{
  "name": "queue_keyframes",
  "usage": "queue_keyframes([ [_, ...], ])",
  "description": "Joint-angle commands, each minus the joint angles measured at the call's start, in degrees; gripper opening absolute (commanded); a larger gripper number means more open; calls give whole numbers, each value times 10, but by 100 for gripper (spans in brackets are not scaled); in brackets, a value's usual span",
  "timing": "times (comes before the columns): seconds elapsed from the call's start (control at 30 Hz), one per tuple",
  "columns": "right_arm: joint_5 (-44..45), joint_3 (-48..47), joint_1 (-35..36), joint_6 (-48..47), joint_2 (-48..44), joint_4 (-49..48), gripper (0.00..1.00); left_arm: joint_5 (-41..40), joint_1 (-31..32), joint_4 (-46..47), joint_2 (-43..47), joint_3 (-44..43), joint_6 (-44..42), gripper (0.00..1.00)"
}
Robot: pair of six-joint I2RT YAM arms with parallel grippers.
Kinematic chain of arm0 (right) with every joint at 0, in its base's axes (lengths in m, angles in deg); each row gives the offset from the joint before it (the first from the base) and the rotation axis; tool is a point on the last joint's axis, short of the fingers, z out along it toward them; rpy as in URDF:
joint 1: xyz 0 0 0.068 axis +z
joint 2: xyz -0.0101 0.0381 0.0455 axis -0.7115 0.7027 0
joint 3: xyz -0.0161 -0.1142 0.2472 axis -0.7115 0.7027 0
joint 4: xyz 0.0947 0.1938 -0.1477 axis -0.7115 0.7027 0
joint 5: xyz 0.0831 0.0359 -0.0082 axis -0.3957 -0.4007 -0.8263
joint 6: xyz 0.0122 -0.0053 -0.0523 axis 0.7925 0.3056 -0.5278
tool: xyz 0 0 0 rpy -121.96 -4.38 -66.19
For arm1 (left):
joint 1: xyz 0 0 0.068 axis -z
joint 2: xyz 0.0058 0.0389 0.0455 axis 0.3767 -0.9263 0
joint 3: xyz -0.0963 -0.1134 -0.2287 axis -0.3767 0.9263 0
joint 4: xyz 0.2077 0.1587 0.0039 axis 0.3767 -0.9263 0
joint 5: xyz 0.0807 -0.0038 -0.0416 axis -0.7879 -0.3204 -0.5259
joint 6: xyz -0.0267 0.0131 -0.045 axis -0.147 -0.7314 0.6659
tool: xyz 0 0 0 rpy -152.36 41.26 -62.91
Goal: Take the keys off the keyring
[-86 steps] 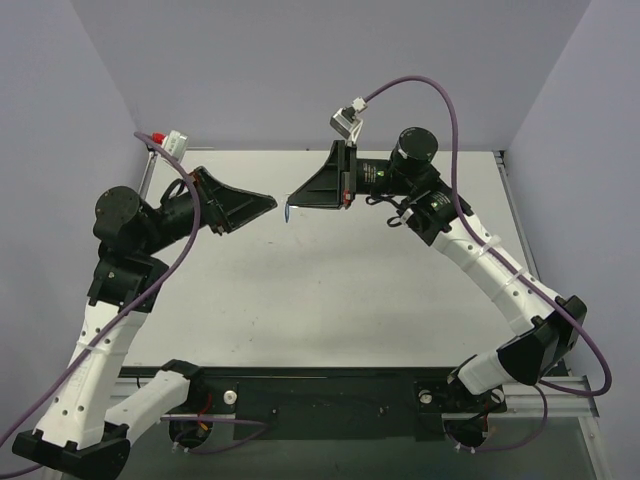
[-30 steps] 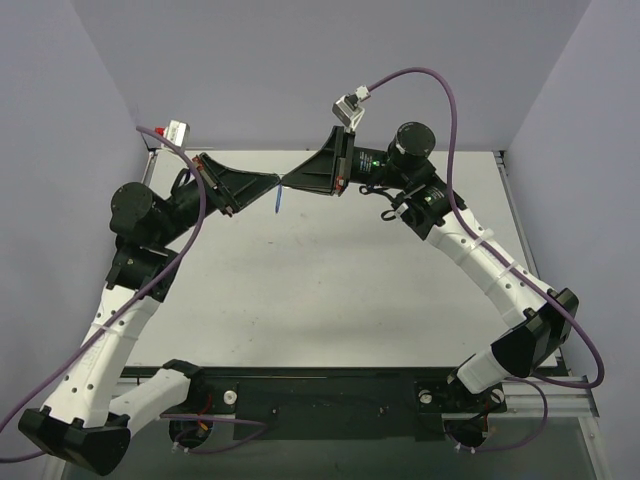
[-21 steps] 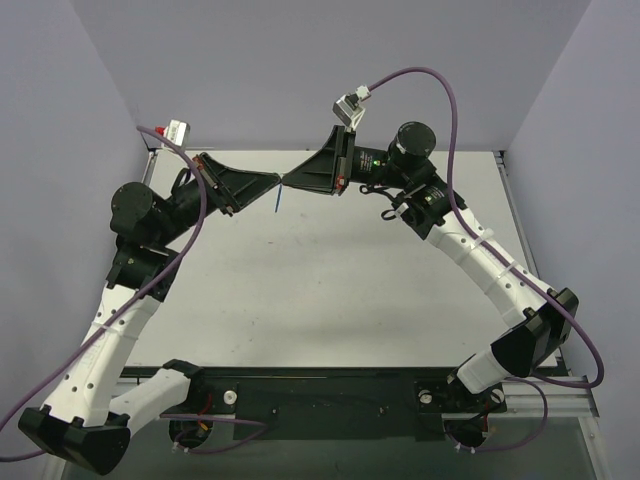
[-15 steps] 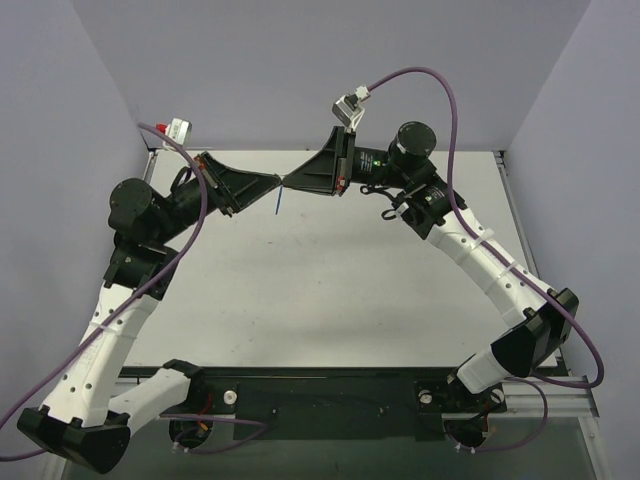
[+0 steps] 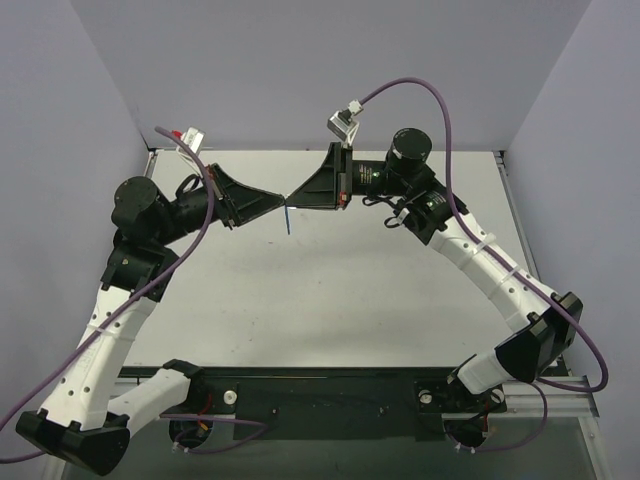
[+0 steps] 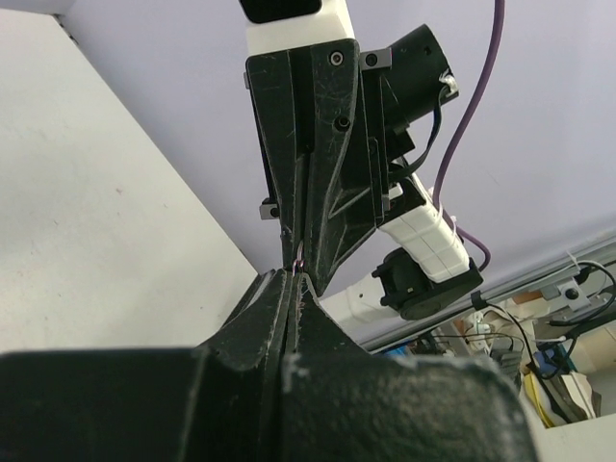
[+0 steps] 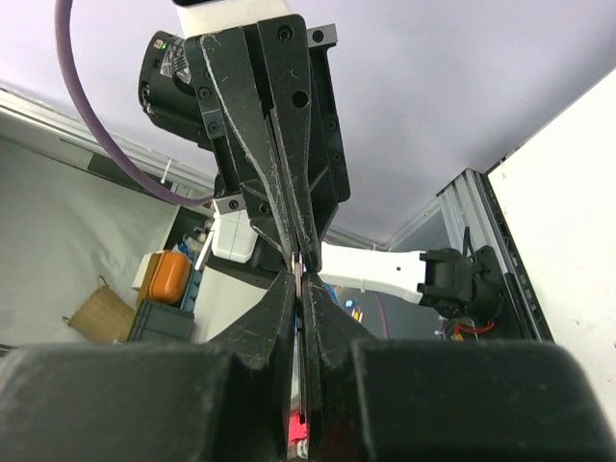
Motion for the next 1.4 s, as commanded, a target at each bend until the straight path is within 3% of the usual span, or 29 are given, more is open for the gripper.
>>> queue_keyframes([
  [0.0,-14,3,22,-32,-26,1,0,60,8,-19,4,-11,-12,0],
  [0.53,-77,13,42,-79,-28,76,0,155,8,-112,7,-19,-64,0],
  [1.37,-158,35,51,-82,-38,79,0,251,29,-174,-14,-19,-91,0],
])
